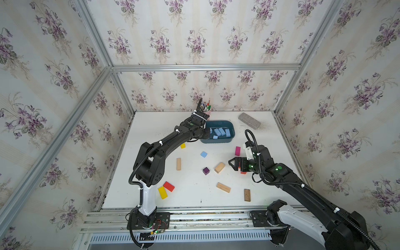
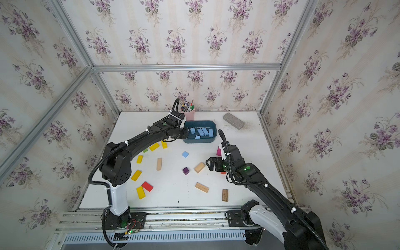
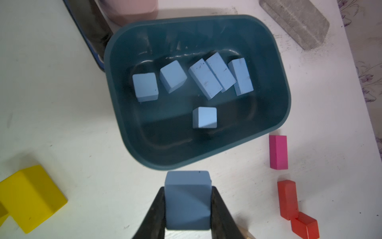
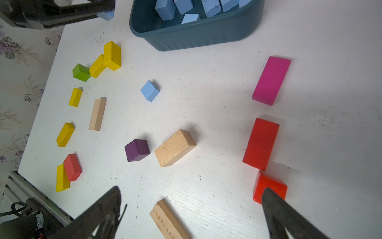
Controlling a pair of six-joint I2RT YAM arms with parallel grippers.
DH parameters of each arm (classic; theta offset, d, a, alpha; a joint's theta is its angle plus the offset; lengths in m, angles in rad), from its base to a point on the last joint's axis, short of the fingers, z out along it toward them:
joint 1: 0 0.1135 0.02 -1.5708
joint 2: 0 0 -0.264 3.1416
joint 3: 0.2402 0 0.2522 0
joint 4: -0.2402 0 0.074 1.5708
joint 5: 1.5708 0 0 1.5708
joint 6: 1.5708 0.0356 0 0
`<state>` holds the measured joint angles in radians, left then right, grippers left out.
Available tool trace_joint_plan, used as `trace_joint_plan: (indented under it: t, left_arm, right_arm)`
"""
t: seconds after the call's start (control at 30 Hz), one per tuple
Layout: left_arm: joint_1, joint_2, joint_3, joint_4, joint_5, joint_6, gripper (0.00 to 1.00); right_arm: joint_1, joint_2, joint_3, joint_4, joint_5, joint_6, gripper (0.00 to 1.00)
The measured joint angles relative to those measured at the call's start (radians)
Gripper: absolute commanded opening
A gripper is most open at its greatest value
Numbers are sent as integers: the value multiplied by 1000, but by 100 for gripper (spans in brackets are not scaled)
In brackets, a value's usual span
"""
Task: Pick out the blue building blocks
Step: Place the building block in the storage box.
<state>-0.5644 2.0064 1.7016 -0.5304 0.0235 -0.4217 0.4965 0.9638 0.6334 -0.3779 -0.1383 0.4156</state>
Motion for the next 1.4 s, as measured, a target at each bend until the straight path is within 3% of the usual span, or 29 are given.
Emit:
trace_joint_plan:
  t: [0.47, 0.7, 0.8, 1.13, 1.4]
  left_arm:
    - [-40, 293, 307, -4, 64, -87, 26]
    - [-46, 376, 367, -9, 90, -114, 33]
    - [-47, 392, 371, -10, 98, -117, 42]
    - [-50, 385, 373, -21, 114, -117, 61]
    - [-51, 180, 248, -21, 124, -82, 71]
  right_arm:
    - [0, -23, -10, -2, 19, 0, 100]
    - [0, -23, -11, -2, 22, 0, 100]
    - [0, -23, -11, -3, 23, 0, 100]
    - [0, -15, -11, -4, 26, 0, 100]
    - [0, -18, -9, -9, 25, 0, 100]
